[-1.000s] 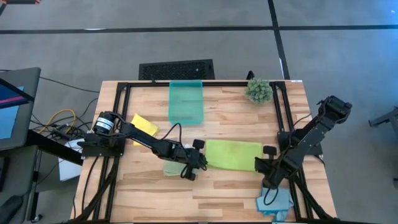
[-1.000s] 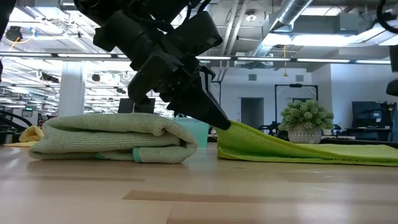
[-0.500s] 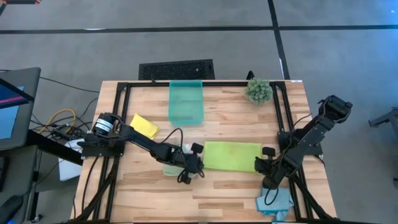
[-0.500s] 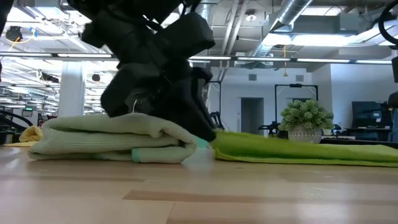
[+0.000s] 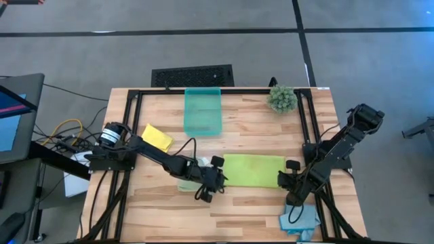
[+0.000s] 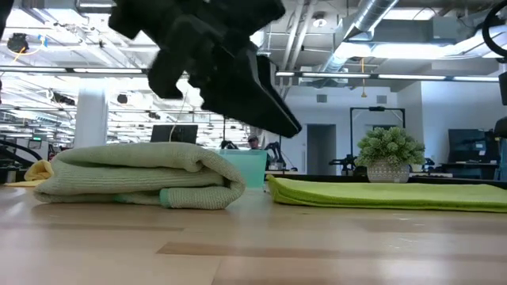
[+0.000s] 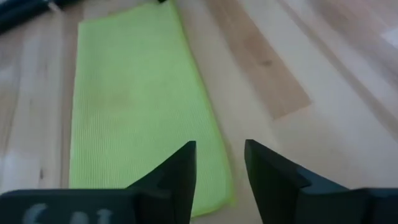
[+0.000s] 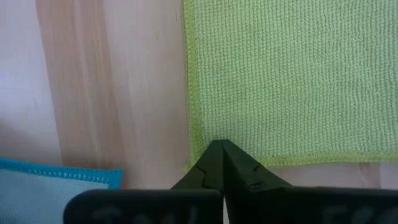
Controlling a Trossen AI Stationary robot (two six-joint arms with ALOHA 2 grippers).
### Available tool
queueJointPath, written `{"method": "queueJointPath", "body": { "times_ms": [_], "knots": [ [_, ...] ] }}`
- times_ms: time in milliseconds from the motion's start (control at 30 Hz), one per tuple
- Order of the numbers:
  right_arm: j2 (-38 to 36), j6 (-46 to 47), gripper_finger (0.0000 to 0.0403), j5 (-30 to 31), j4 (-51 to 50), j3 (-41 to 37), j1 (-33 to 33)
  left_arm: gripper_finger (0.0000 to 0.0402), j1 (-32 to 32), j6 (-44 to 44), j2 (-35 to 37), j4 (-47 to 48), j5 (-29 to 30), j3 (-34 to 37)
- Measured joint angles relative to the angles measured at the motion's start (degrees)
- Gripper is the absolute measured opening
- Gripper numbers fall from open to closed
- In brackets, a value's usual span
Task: Fold microfiber towels
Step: Fold the light green microfiber cloth
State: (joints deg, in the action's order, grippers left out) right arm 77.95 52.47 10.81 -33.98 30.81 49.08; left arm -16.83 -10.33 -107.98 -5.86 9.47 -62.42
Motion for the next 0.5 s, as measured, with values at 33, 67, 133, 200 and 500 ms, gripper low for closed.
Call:
{"method": "queueJointPath", "body": {
  "times_ms": [33,67,133,200,500],
  "knots": [
    [0.0,0.0,0.0018,0.0,0.0,0.0,0.0,0.0117,0.4,0.6,0.0,-0.1,0.0,0.4],
    [0.0,0.0,0.0018,-0.1,-0.1,0.0,0.0,0.0113,0.8,0.8,0.0,-0.9,0.0,0.9],
    [-0.1,0.0,0.0013,-0.2,-1.0,0.5,0.4,0.0104,1.5,1.1,0.0,-3.1,0.0,2.0],
    [0.0,0.0,0.0009,-0.6,-3.3,1.4,0.8,0.0098,2.3,1.1,0.0,-6.3,-0.1,3.0],
    [0.2,3.0,0.0016,-2.4,-4.9,2.1,1.9,0.0086,5.0,3.5,-4.8,-12.4,3.5,3.9]
  ]
}}
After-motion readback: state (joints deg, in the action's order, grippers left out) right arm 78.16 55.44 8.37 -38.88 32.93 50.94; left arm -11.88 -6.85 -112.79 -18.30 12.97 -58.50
